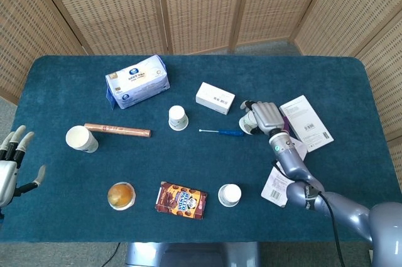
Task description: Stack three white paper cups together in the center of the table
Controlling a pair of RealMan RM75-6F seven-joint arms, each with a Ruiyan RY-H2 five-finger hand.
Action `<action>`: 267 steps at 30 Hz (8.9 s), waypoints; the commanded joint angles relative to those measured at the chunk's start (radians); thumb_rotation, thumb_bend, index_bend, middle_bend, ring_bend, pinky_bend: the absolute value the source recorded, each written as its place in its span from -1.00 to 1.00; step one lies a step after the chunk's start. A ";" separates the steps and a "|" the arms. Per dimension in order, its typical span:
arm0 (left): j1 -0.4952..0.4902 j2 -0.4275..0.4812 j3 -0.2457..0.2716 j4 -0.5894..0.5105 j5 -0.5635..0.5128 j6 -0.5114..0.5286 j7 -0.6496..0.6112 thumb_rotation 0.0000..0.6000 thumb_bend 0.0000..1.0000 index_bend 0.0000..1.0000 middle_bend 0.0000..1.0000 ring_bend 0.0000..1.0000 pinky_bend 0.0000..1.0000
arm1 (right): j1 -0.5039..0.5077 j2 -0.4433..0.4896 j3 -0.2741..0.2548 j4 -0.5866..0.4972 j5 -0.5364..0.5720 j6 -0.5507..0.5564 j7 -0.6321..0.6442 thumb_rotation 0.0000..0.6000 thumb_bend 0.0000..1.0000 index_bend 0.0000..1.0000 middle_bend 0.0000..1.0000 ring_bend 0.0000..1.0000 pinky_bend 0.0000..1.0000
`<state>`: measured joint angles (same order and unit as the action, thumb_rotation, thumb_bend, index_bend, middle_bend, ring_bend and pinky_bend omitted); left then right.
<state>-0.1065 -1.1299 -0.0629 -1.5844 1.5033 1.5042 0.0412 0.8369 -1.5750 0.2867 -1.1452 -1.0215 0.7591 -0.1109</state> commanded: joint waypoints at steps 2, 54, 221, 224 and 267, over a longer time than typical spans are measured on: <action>-0.003 -0.001 -0.001 -0.001 0.003 -0.002 0.002 -0.02 -0.07 -1.00 -1.00 -1.00 -0.59 | -0.028 0.076 0.005 -0.120 0.019 0.036 -0.021 1.00 -0.23 -0.41 -0.24 -0.22 0.53; 0.015 0.015 0.001 -0.048 0.011 0.040 0.012 -0.03 -0.07 -1.00 -1.00 -1.00 -0.59 | -0.207 0.475 -0.220 -0.633 -0.571 0.152 0.419 1.00 -0.27 -0.43 -0.24 -0.22 0.53; 0.027 -0.006 0.009 0.047 0.025 0.041 -0.093 -0.04 -0.07 -1.00 -1.00 -1.00 -0.59 | 0.007 0.152 -0.139 -0.575 -0.167 -0.047 -0.117 1.00 -0.32 -0.35 -0.32 -0.31 0.44; 0.029 -0.005 0.009 0.050 0.025 0.043 -0.097 -0.03 -0.07 -1.00 -1.00 -1.00 -0.59 | 0.029 0.135 -0.127 -0.542 -0.135 -0.056 -0.124 1.00 -0.32 -0.35 -0.32 -0.32 0.44; 0.020 -0.005 0.012 0.034 0.036 0.032 -0.077 -0.04 -0.07 -1.00 -1.00 -1.00 -0.59 | 0.175 0.094 -0.145 -0.462 0.065 -0.059 -0.186 1.00 -0.26 -1.00 -0.84 -0.86 0.12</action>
<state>-0.0868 -1.1346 -0.0512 -1.5499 1.5394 1.5360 -0.0359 1.0174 -1.4900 0.1419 -1.5964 -0.9552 0.6918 -0.3017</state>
